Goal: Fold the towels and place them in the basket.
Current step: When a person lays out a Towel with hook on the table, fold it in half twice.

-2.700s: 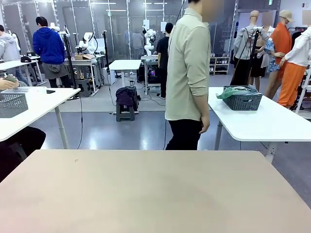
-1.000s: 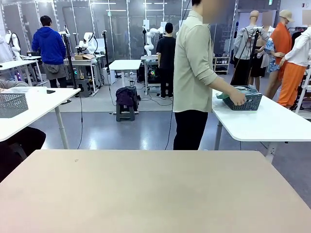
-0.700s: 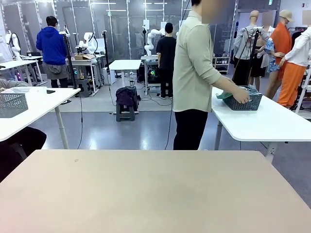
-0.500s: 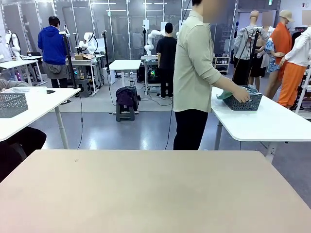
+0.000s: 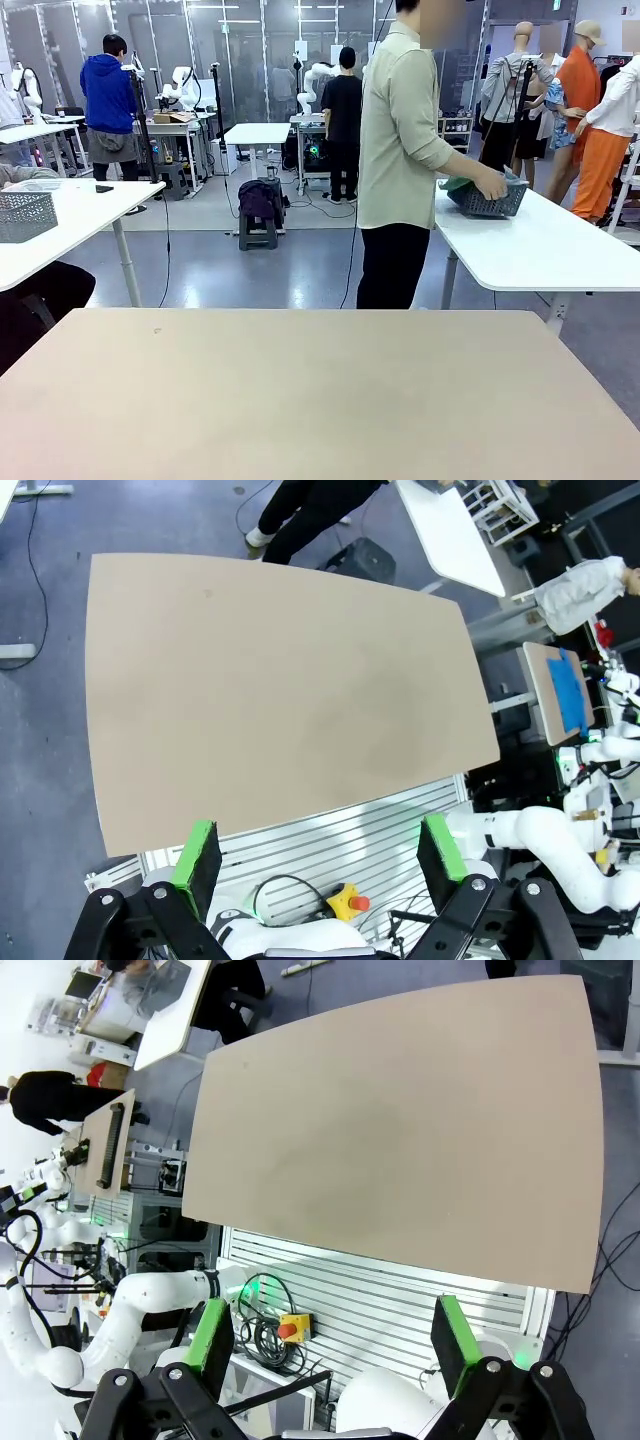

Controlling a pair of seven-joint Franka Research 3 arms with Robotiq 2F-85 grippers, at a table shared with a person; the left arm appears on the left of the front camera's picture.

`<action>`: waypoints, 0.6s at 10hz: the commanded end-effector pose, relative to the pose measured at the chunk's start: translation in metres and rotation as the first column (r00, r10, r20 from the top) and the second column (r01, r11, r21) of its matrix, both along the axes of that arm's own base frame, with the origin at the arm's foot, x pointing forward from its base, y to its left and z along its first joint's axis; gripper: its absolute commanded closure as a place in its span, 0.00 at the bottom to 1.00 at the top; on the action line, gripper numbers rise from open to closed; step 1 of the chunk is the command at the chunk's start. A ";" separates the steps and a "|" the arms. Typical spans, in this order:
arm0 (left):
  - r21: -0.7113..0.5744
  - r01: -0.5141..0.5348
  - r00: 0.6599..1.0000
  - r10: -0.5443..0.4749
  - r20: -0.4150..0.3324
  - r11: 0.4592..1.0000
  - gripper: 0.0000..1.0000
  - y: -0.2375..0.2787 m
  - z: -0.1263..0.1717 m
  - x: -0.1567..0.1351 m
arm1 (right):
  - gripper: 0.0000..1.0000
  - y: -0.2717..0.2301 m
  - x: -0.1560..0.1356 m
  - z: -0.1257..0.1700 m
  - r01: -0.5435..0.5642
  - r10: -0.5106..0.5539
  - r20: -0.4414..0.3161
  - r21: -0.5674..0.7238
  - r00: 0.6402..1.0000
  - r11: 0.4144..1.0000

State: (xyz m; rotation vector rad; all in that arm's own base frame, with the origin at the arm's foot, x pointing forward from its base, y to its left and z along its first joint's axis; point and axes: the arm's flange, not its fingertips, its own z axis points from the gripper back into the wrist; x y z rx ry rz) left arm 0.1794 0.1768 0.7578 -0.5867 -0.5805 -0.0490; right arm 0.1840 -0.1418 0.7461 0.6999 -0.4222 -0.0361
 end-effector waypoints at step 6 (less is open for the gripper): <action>0.002 -0.004 1.000 0.004 -0.001 1.000 0.00 0.000 0.000 -0.001 | 0.00 0.000 0.000 0.000 0.003 -0.003 0.001 -0.003 1.000 1.000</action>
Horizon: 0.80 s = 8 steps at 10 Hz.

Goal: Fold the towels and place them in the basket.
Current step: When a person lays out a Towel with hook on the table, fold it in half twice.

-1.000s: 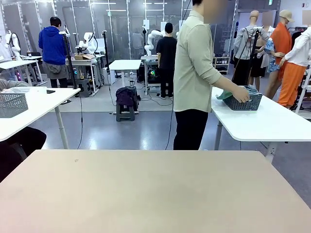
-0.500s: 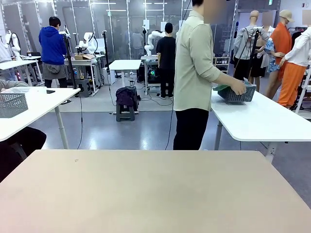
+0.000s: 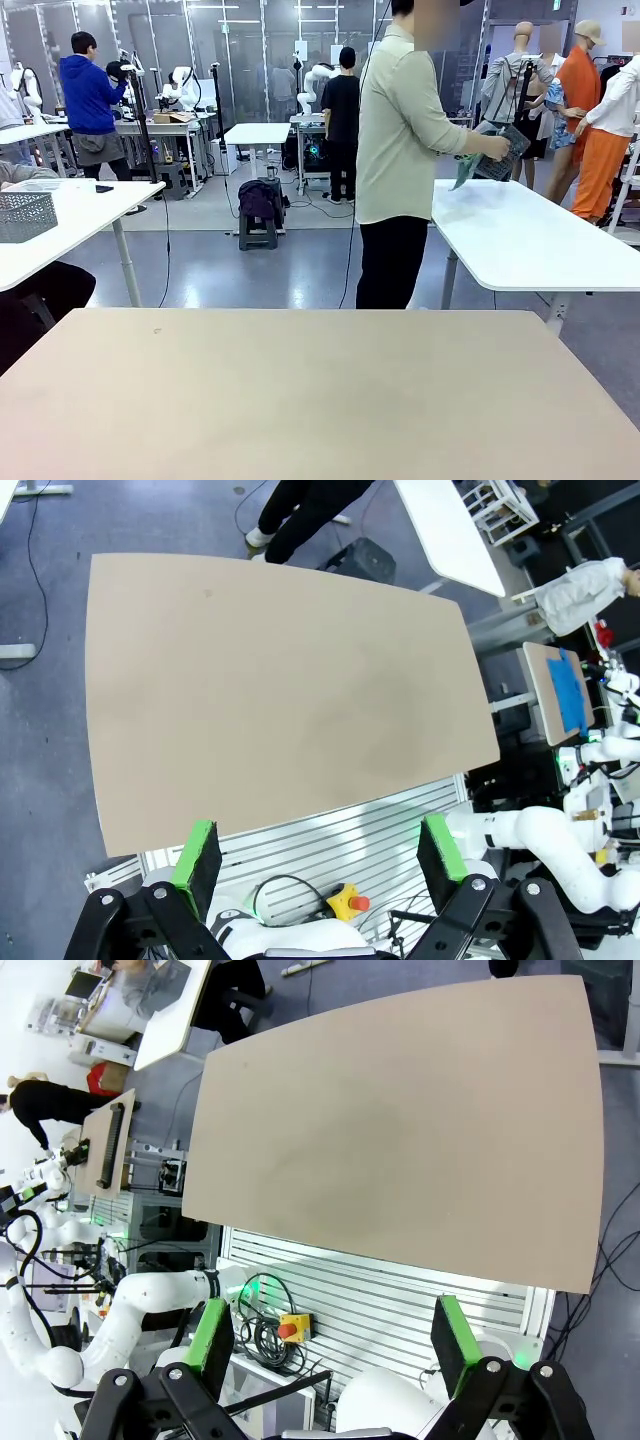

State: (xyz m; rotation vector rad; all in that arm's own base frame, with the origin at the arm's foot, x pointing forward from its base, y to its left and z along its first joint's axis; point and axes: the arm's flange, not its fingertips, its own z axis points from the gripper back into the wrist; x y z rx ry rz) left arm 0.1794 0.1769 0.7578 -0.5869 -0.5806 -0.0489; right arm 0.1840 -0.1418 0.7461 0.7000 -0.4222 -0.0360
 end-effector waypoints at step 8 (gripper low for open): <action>0.002 -0.004 1.000 0.004 -0.001 1.000 0.00 0.000 0.000 -0.001 | 0.00 0.000 0.000 0.000 0.003 -0.003 0.001 -0.003 1.000 1.000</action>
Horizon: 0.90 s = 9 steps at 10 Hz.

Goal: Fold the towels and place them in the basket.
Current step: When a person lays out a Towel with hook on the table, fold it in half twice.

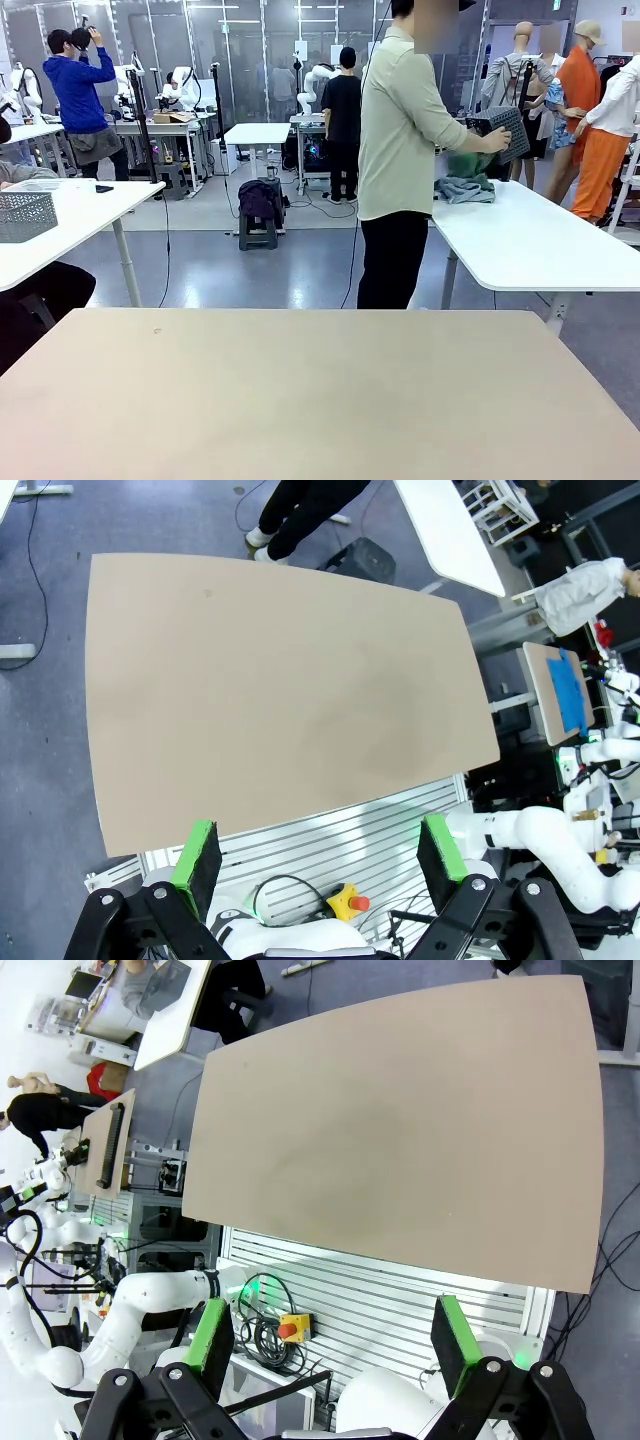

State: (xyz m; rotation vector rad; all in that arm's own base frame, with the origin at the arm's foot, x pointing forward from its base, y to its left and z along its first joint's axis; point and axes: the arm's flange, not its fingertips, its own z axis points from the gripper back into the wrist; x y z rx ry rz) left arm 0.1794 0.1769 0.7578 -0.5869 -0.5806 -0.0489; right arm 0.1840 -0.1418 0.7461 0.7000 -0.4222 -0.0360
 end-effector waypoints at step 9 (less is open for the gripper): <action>0.003 -0.004 1.000 0.004 -0.001 1.000 0.00 0.000 0.000 -0.001 | 0.00 0.000 0.000 0.000 0.003 -0.003 0.001 -0.003 1.000 1.000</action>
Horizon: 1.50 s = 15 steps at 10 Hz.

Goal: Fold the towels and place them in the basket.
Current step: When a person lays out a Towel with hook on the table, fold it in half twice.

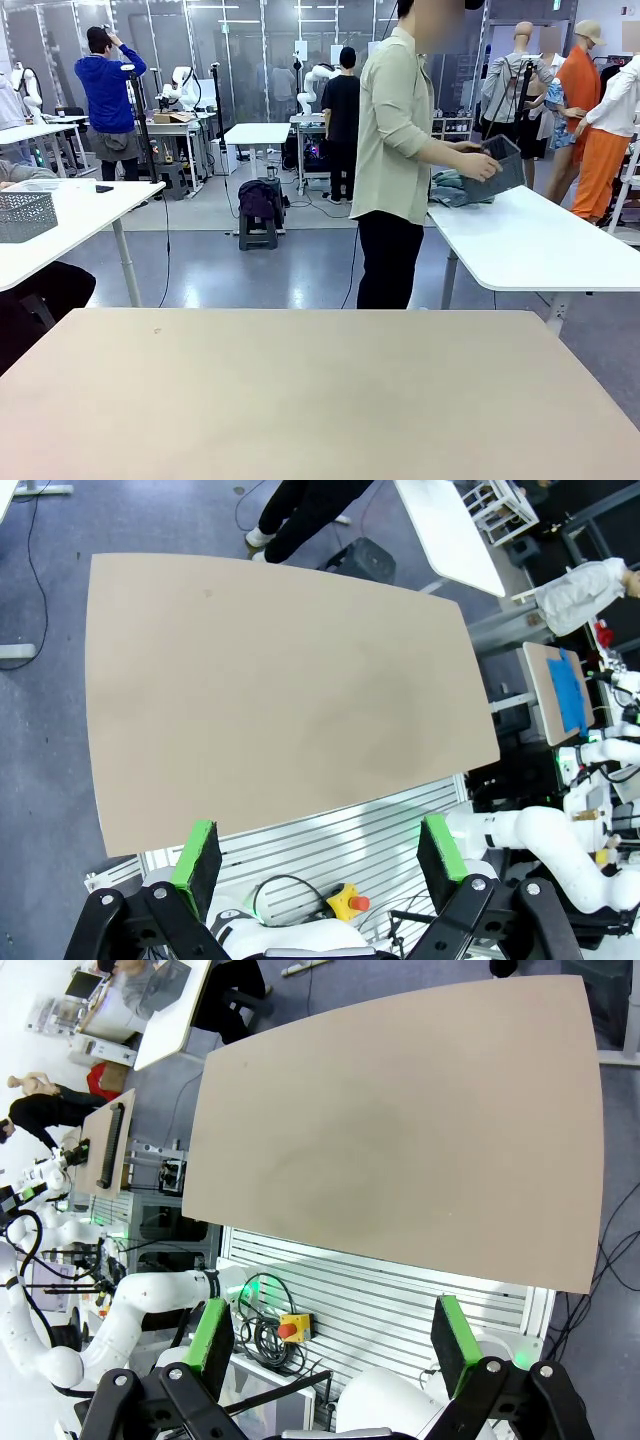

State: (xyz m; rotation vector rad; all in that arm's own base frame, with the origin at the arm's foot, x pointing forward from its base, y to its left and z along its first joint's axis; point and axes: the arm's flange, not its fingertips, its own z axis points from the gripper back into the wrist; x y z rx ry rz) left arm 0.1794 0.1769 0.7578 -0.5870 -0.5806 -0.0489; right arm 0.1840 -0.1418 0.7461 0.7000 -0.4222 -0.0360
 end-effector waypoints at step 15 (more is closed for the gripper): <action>0.003 -0.004 1.000 0.004 -0.001 1.000 0.00 0.000 0.000 -0.001 | 0.00 0.000 0.000 0.000 0.003 -0.003 0.001 -0.003 1.000 1.000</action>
